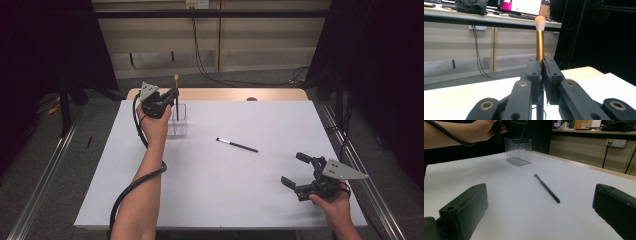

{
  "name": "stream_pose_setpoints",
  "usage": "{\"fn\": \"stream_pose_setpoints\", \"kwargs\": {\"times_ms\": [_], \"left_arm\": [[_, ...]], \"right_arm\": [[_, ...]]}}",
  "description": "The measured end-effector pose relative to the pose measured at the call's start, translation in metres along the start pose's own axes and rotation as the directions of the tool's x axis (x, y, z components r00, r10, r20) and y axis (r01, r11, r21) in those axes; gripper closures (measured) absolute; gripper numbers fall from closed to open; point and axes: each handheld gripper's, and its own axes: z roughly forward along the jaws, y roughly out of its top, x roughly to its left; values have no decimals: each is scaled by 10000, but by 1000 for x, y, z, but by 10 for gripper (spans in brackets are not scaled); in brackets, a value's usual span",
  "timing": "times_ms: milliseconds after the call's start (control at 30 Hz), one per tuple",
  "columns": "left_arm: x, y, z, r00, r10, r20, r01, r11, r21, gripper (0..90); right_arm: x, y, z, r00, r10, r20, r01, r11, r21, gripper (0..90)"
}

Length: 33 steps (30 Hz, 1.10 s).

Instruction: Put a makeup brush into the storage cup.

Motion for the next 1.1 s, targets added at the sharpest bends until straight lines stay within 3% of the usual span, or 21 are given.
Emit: {"fn": "stream_pose_setpoints", "kwargs": {"times_ms": [1100], "left_arm": [[0,-15,-11,9999,-70,-109,72,9999,126,838]], "right_arm": [[1,0,1,10000,-38,-42,38,10000,0,0]]}}
